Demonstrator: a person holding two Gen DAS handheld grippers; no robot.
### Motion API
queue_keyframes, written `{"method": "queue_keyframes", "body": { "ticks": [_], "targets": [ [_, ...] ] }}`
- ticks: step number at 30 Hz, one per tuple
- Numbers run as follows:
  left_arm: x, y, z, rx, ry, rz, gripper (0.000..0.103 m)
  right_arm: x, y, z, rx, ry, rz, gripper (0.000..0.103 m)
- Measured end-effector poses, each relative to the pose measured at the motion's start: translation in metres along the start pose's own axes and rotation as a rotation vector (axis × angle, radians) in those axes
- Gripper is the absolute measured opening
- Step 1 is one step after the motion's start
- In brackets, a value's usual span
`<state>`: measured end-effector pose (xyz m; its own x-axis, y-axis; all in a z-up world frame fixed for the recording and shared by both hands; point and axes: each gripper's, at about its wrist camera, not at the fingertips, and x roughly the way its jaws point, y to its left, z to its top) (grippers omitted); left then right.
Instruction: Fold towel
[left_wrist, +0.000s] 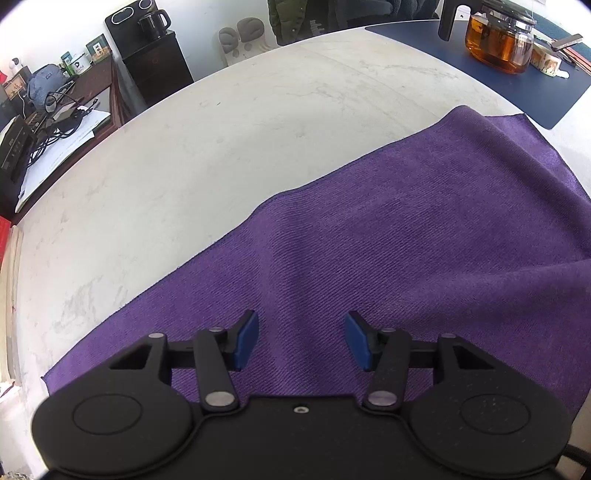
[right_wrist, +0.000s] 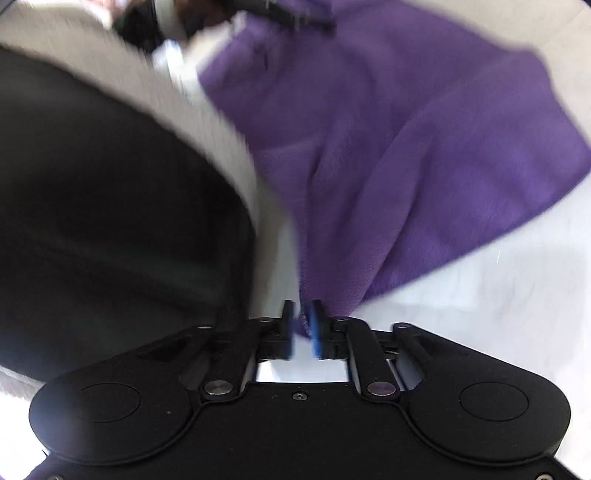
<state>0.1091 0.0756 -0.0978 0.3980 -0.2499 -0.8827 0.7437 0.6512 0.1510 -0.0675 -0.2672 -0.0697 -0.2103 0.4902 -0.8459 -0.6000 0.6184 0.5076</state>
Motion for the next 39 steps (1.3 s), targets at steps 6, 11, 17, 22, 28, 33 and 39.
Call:
{"method": "queue_keyframes", "body": {
  "ticks": [6, 11, 17, 22, 28, 33, 39],
  "targets": [
    [-0.001, -0.002, -0.002, 0.002, 0.002, 0.01, 0.05, -0.054, -0.008, -0.002, 0.081, -0.359, -0.012, 0.048],
    [-0.004, -0.003, -0.005, 0.012, 0.008, 0.032, 0.05, -0.073, -0.024, -0.004, 0.2, -0.667, -0.123, 0.059],
    [-0.008, -0.001, -0.013, 0.028, 0.027, 0.068, 0.05, -0.018, -0.054, 0.018, 0.37, -0.57, -0.428, 0.044],
    [-0.013, 0.001, -0.023, -0.023, 0.031, 0.088, 0.05, 0.018, -0.056, 0.041, 0.338, -0.484, -0.511, 0.044],
    [-0.019, 0.009, -0.037, -0.105, 0.027, 0.07, 0.051, 0.018, -0.064, 0.063, 0.246, -0.413, -0.615, 0.035],
    [-0.026, 0.018, -0.05, -0.16, 0.031, 0.071, 0.055, 0.006, -0.091, 0.079, 0.248, -0.412, -0.646, 0.035],
    [-0.04, 0.03, -0.065, -0.223, 0.029, 0.102, 0.053, 0.0, -0.114, 0.096, 0.301, -0.428, -0.697, 0.036]
  ]
}}
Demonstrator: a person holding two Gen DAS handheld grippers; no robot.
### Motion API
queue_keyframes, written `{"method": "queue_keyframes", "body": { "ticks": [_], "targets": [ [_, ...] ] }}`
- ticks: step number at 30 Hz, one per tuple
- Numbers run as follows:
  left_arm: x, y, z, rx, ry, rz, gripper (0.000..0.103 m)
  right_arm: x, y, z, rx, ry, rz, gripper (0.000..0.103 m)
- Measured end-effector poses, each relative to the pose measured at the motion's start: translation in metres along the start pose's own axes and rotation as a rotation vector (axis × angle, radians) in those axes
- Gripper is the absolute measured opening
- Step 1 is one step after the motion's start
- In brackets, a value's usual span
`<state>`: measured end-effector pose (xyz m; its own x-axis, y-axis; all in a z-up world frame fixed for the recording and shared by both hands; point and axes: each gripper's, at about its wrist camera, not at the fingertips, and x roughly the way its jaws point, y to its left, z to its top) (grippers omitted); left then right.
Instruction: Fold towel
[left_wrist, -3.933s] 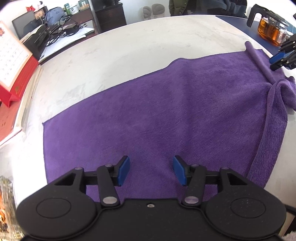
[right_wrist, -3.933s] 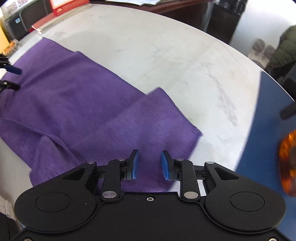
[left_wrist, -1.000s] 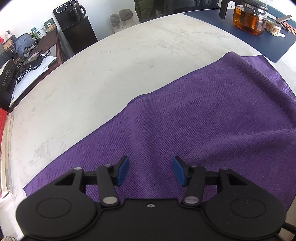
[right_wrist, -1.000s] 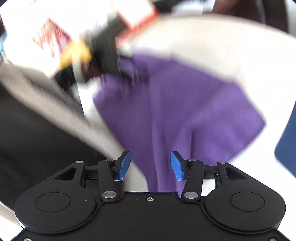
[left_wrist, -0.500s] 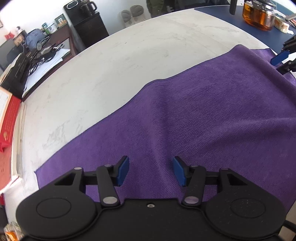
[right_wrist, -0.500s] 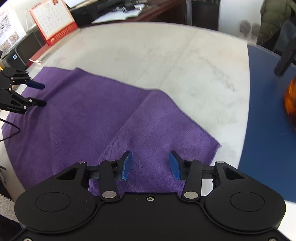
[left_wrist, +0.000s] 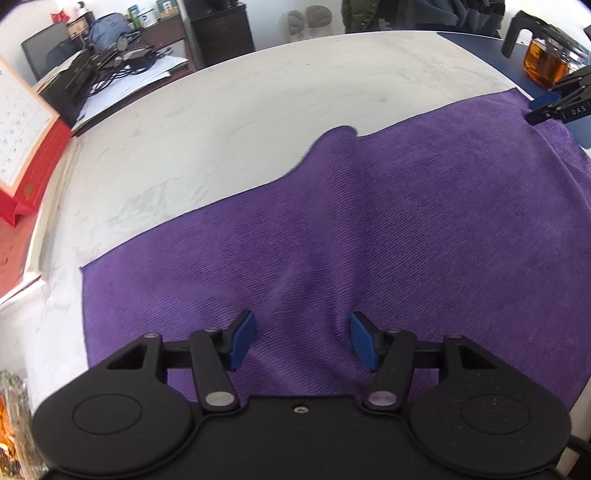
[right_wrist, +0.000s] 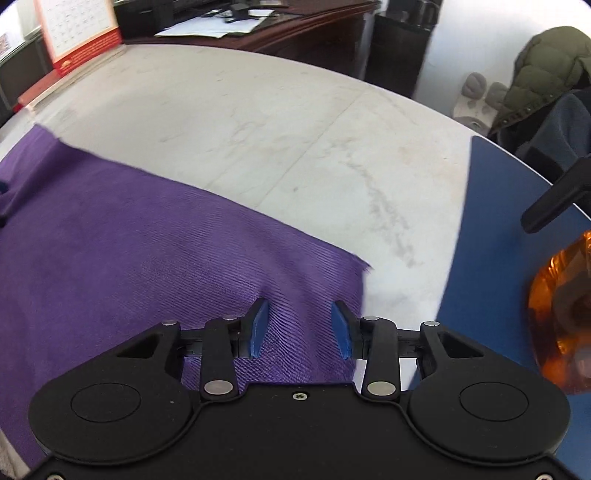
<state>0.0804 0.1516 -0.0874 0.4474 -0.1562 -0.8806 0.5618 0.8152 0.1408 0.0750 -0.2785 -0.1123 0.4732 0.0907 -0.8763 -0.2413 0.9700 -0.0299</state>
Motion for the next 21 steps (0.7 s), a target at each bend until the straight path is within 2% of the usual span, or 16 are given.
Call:
{"method": "queue_keyframes", "body": {
  "ticks": [3, 5, 9, 16, 21],
  "targets": [
    [-0.015, 0.022, -0.004, -0.083, -0.036, 0.027, 0.053, -0.003, 0.006, 0.002, 0.015, 0.005, -0.038, 0.036],
    [-0.02, 0.04, -0.004, -0.143, -0.055, 0.056, 0.053, -0.018, 0.013, -0.002, 0.053, -0.04, -0.019, 0.036],
    [-0.006, 0.072, -0.001, -0.225, -0.053, 0.129, 0.052, -0.032, 0.029, -0.014, 0.096, -0.06, 0.003, 0.036],
    [0.016, 0.087, 0.005, -0.237, -0.051, 0.136, 0.054, -0.023, 0.041, -0.02, 0.176, -0.058, 0.023, 0.036],
    [0.016, 0.104, -0.009, -0.32, -0.082, 0.08, 0.056, -0.015, 0.048, -0.014, 0.193, -0.055, 0.031, 0.036]
  ]
}}
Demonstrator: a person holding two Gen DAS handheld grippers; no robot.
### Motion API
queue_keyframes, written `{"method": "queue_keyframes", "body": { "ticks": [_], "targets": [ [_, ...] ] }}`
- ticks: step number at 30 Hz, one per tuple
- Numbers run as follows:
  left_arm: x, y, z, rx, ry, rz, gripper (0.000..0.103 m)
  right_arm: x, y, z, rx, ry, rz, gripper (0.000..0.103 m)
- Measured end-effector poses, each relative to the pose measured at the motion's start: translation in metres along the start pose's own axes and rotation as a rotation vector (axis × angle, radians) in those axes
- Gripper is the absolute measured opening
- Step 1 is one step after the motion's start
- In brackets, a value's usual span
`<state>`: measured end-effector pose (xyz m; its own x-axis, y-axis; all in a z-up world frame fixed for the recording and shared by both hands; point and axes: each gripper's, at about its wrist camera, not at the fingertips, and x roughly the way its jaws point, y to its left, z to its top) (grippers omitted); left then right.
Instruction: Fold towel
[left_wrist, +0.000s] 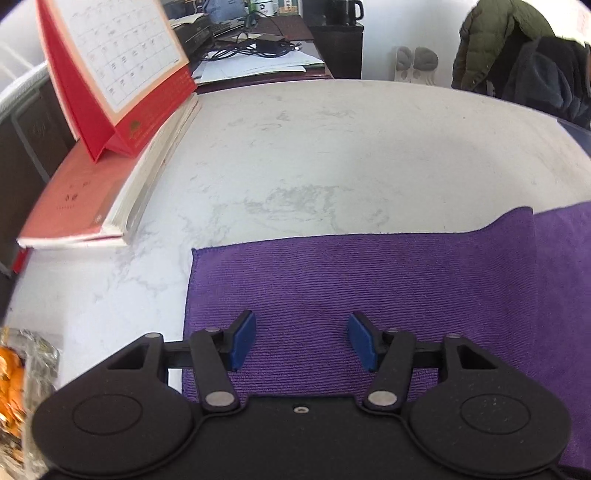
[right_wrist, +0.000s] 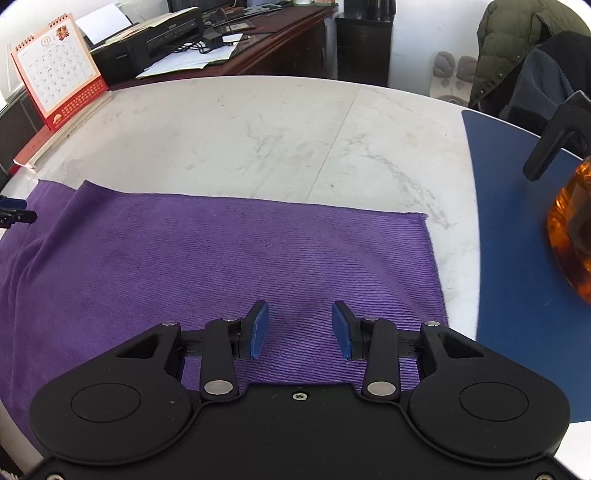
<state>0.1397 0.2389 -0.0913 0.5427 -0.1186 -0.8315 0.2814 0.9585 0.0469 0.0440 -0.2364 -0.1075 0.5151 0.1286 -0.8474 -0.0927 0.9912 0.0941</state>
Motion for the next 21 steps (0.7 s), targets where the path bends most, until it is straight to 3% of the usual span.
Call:
{"method": "queue_keyframes", "body": {
  "ticks": [4, 17, 21],
  "targets": [
    [0.001, 0.017, -0.001, -0.031, -0.016, 0.031, 0.062, 0.008, 0.001, 0.001, 0.005, 0.015, 0.003, 0.036],
    [0.01, 0.043, 0.009, -0.044, -0.032, 0.126, 0.063, 0.017, 0.001, 0.014, 0.021, 0.015, -0.016, 0.039],
    [0.006, 0.039, 0.012, -0.029, -0.023, 0.17, 0.054, 0.019, 0.001, 0.016, 0.026, 0.008, -0.02, 0.041]
  ]
}}
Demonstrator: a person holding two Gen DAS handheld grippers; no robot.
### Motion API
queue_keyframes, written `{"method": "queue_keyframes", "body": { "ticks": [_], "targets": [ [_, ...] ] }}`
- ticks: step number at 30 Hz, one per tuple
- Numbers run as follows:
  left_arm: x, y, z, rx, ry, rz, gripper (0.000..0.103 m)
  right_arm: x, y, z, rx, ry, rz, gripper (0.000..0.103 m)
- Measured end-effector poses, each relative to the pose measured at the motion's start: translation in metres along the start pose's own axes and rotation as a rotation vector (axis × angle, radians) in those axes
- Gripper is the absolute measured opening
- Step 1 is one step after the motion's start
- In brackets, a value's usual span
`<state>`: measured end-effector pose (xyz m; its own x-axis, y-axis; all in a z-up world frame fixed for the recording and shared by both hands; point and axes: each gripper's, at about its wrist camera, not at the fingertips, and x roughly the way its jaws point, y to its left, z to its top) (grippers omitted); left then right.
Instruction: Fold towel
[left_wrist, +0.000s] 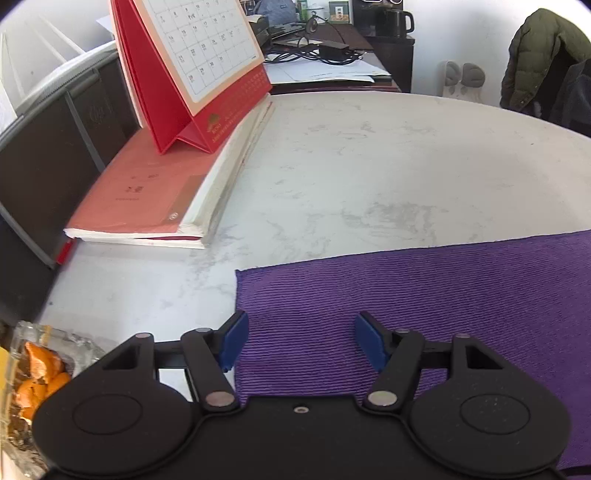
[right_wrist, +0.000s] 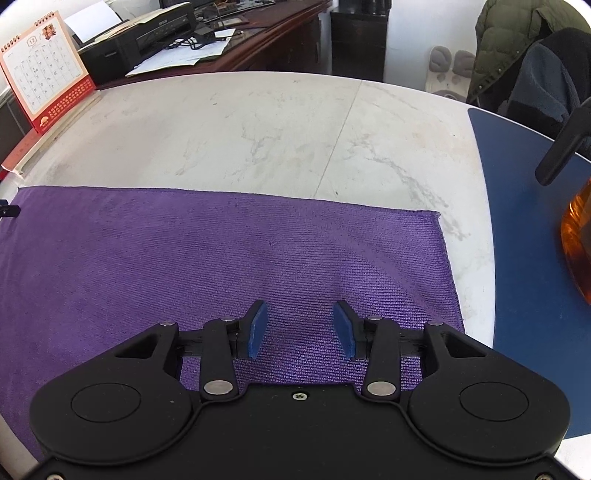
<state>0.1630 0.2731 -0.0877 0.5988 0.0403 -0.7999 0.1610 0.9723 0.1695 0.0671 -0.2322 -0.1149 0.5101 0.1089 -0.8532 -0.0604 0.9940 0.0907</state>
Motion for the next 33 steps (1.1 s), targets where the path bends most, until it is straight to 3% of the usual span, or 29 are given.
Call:
{"method": "queue_keyframes", "body": {
  "ticks": [4, 9, 14, 19, 21, 27, 33],
  "targets": [
    [-0.04, 0.0, -0.001, -0.021, -0.077, -0.021, 0.054, -0.02, -0.008, 0.001, 0.039, -0.046, -0.012, 0.041],
    [-0.1, -0.016, -0.008, 0.0, -0.147, -0.092, 0.054, -0.093, -0.039, -0.015, 0.1, -0.172, -0.108, 0.044],
    [-0.136, -0.066, -0.022, 0.087, -0.129, -0.185, 0.054, -0.133, -0.065, -0.057, 0.153, -0.197, -0.14, 0.044],
    [-0.139, -0.127, -0.048, 0.151, -0.034, -0.244, 0.054, -0.116, -0.049, -0.092, 0.099, -0.13, -0.035, 0.044],
    [-0.131, -0.144, -0.061, 0.144, 0.028, -0.239, 0.054, -0.098, -0.03, -0.101, 0.026, -0.084, 0.024, 0.044],
    [-0.105, -0.163, -0.082, 0.123, 0.132, -0.124, 0.054, -0.073, -0.002, -0.11, -0.131, -0.017, 0.012, 0.044],
    [-0.1, -0.162, -0.086, 0.103, 0.146, -0.058, 0.057, -0.076, -0.004, -0.116, -0.191, -0.002, 0.028, 0.045]
  ]
}}
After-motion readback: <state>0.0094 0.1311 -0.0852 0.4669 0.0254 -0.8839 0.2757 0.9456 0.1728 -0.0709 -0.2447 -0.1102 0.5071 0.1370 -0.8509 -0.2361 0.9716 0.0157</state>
